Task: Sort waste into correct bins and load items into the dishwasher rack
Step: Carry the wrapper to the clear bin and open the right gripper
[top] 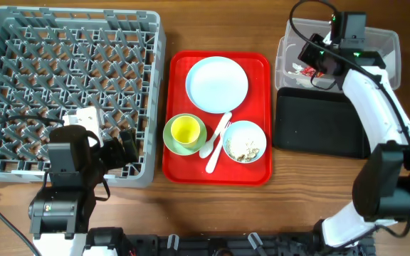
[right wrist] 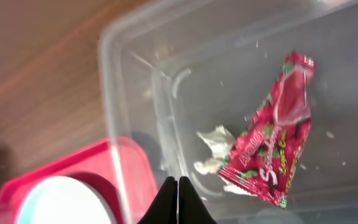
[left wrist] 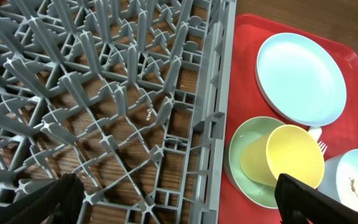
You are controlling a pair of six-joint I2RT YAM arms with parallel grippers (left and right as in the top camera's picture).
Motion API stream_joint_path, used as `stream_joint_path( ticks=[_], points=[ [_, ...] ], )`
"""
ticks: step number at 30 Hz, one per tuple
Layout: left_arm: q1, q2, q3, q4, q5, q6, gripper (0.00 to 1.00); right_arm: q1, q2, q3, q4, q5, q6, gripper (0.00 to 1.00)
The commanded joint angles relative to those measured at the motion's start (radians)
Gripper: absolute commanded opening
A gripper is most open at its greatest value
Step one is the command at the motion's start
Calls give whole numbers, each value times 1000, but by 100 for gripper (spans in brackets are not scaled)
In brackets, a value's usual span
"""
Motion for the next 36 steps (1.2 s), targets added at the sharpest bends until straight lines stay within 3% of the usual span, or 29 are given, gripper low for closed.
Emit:
stream_joint_path(
  ticks=[1, 28, 31, 36],
  points=[
    [5, -2, 20, 0, -13, -10, 100, 6, 76, 8, -35, -12, -2, 4],
    [5, -2, 20, 0, -13, -10, 100, 6, -19, 8, -177, 63, -41, 4],
    [5, -2, 20, 0, -13, -10, 100, 6, -44, 8, -177, 74, -66, 12],
    [5, -2, 20, 0, -13, -10, 100, 6, -137, 8, -203, 69, -89, 15]
  ],
)
